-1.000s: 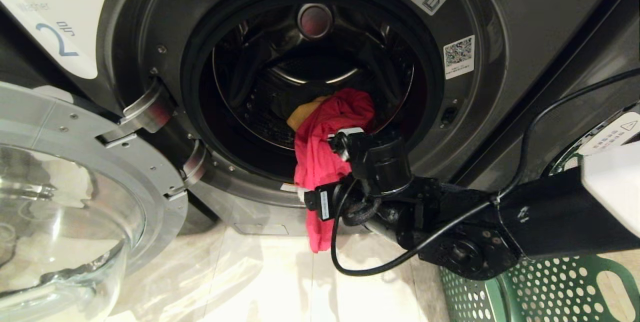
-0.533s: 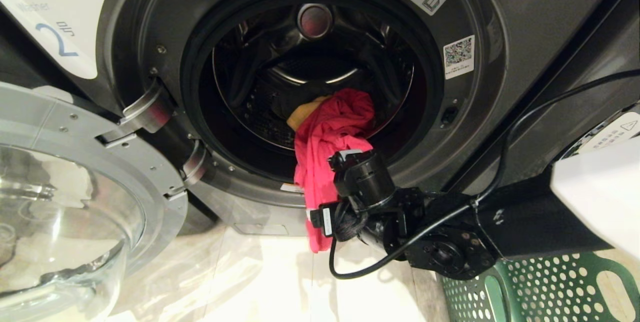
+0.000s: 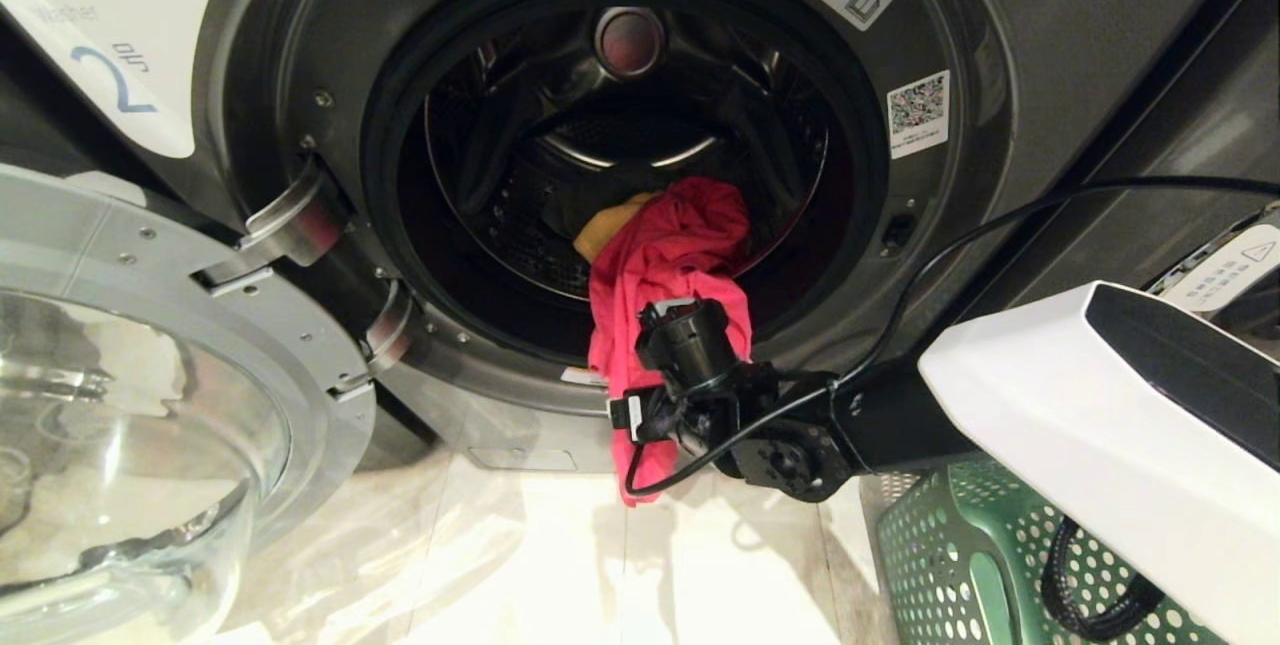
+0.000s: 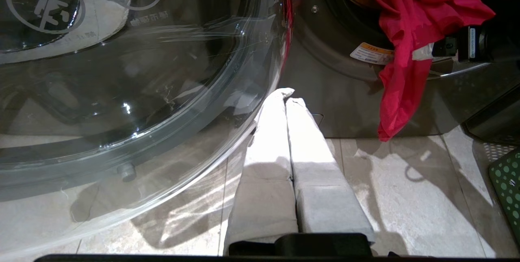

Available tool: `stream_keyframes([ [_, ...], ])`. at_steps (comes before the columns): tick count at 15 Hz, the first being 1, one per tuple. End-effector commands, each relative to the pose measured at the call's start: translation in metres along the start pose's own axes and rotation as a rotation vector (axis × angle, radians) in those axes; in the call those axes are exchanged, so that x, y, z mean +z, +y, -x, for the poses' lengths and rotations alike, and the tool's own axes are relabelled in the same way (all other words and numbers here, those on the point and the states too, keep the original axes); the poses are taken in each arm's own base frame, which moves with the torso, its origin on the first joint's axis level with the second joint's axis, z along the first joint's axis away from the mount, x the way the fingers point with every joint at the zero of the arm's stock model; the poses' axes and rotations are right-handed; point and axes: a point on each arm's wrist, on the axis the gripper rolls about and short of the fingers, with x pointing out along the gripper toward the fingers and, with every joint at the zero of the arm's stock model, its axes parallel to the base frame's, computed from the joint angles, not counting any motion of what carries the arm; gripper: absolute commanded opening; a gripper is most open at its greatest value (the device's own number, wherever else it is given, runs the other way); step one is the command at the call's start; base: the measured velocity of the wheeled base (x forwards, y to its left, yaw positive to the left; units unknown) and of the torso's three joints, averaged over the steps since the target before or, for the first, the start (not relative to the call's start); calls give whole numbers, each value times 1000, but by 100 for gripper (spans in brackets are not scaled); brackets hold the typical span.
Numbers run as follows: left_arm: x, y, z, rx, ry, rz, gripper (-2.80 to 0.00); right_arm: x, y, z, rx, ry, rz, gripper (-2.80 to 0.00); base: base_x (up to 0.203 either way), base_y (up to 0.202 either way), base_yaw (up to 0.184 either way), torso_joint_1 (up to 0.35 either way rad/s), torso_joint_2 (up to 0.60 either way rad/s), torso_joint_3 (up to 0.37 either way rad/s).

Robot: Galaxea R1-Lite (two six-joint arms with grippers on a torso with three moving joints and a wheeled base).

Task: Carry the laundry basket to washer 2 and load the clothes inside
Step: Place the clothes into the washing machine

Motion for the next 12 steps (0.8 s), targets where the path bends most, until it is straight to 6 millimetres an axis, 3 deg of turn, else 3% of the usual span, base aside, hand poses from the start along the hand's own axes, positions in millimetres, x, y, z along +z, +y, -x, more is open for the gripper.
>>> stream_keyframes([
  [1,-11,0,-2,2,41,1,-280,-12,-3,-18,-19,24,3,0,0,0,0,0,0,0],
  [4,-11,0,-2,2,41,0,-280,-8,-2,-27,-13,6,-7,0,0,0,0,0,0,0],
  [5,-11,0,-2,2,41,1,-280,-6,-4,-28,-15,2,-15,-280,0,0,0,0,0,0],
  [12,-11,0,-2,2,41,1,-280,-10,-2,-39,-9,-1,-21,-280,0,0,0,0,0,0],
])
